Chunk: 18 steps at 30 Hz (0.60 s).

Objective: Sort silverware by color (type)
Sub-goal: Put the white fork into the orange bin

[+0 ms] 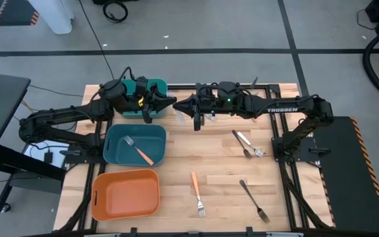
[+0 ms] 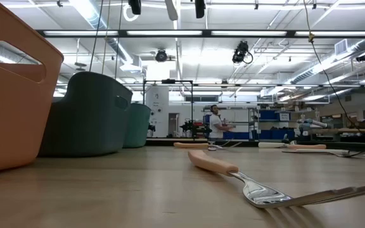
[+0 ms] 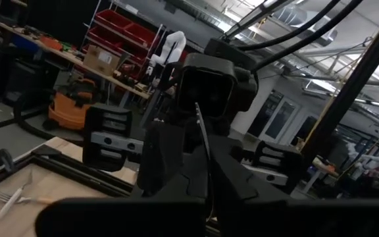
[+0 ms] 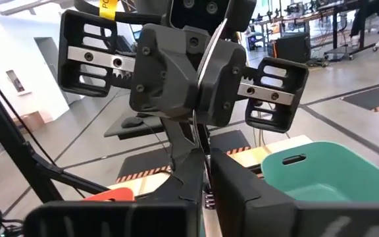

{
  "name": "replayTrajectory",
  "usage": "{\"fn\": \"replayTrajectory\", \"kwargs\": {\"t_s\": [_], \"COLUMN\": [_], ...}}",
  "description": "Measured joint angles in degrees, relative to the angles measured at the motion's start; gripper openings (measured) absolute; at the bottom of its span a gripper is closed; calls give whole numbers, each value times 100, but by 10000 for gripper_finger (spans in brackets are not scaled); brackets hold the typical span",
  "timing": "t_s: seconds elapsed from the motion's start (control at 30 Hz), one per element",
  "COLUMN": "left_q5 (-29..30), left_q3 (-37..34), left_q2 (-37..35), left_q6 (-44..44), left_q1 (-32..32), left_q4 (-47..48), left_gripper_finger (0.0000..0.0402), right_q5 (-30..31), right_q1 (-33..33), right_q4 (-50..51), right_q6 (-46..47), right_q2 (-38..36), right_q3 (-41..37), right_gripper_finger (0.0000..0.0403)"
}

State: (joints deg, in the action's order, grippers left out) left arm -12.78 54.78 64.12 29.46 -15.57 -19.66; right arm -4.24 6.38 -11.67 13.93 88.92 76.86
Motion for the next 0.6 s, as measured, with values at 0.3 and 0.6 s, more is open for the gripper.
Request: {"fn": "replayTrajectory", "kwargs": {"t_s": [0.3,0.6], "left_q5": [-461,-1961], "left_q3": [0,2], "left_q2": [-319,-1215], "left_q6": [-33,-8], "left_q1": [-2,385], "left_q4": [298,1618], "left_gripper_finger": [9,8], "right_q5": [12,-178], "right_q1": [-36,189], "right_q4": [-21,369], "right_q6": [76,243], "right_q2": [-80,-564], "right_q3": [-2,-2], "right_gripper_finger": [104,109]}}
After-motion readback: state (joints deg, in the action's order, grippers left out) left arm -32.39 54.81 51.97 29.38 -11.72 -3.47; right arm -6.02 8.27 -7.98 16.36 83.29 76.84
